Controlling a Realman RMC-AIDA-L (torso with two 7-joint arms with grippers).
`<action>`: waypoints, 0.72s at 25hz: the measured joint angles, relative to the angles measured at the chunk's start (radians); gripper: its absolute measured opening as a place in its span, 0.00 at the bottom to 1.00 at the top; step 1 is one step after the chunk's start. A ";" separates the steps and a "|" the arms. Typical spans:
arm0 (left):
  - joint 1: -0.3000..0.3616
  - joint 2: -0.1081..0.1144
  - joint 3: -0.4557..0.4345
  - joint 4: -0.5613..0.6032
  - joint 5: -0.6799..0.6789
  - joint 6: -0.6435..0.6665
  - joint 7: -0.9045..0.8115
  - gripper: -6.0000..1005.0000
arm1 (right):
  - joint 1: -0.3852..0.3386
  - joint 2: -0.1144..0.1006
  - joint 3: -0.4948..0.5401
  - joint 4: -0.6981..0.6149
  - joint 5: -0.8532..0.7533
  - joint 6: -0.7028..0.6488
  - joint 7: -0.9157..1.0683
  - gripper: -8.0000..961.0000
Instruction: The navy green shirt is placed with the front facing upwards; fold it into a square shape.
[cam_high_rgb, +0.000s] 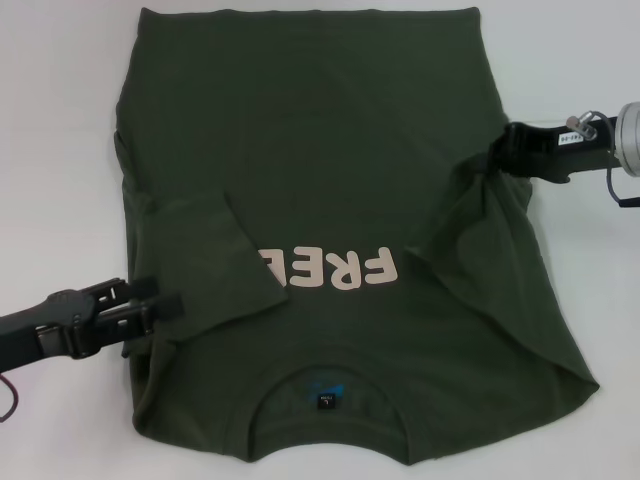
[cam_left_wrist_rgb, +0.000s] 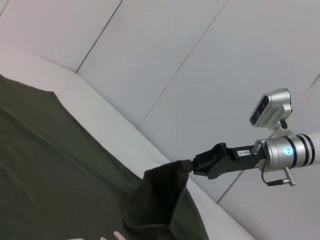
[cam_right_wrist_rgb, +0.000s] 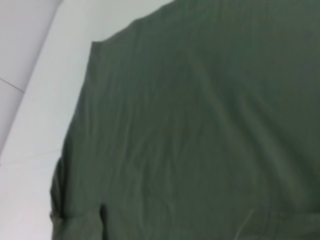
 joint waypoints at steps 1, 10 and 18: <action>-0.002 0.000 -0.001 -0.003 0.000 0.000 -0.001 0.79 | -0.004 0.002 0.001 0.000 0.015 0.006 -0.008 0.01; -0.010 0.000 -0.001 -0.024 0.000 -0.001 -0.005 0.79 | -0.009 0.011 -0.010 0.045 0.036 0.037 -0.056 0.01; -0.017 0.000 0.000 -0.027 0.000 0.002 -0.018 0.79 | -0.020 0.010 -0.008 0.067 0.040 0.023 -0.110 0.01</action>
